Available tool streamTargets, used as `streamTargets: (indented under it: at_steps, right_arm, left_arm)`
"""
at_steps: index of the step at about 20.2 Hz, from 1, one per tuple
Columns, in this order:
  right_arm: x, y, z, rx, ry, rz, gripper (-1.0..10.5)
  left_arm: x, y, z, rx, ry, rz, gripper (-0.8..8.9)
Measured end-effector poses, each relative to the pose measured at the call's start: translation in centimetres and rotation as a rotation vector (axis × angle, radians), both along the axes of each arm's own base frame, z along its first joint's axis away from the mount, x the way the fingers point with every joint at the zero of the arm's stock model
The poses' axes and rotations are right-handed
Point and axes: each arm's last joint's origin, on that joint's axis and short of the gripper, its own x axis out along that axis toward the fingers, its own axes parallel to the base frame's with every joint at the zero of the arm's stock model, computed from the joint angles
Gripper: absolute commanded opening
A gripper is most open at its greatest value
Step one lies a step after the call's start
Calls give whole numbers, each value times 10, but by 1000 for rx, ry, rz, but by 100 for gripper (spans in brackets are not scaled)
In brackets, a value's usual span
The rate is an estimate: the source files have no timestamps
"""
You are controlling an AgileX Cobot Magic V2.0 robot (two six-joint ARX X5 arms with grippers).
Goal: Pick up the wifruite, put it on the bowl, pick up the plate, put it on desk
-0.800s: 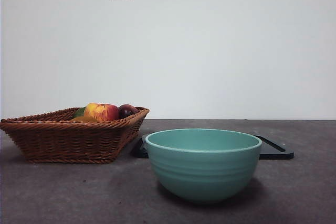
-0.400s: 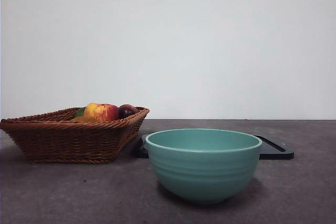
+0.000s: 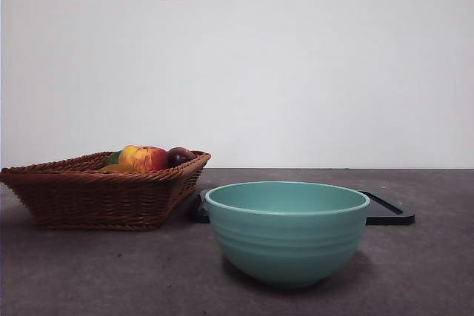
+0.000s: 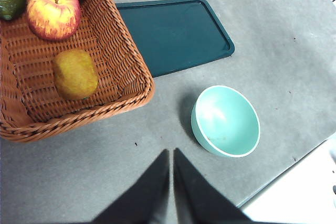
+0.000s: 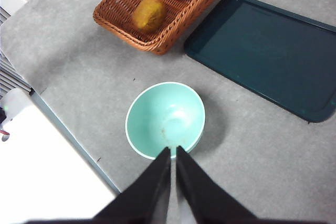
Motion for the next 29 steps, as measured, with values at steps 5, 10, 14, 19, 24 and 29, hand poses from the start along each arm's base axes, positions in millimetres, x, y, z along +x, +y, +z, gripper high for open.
streamTargets:
  at_steps: [5,10,14,19,24,29]
  right_arm:
    - [0,0,0,3,0,-2,435]
    - [0,0,0,3,1,-2,435]
    - [0,0,0,3,1,-2,435]
    - [0,0,0,3,-2,-2,435]
    - [1,0,1,5,-7,-3,435]
    - [1,0,1,5,-7,-2,435]
  left_arm:
    - [0,0,0,0,0,0,473]
    - [0,0,0,1,-3,-1,477]
    - [7,-2,0,-2,-10,2,469]
    - [30,-10,-4,32,4,15,469]
    - [69,-29,9,140,3,72,465]
    - [121,-54,2,252,63,111,460]
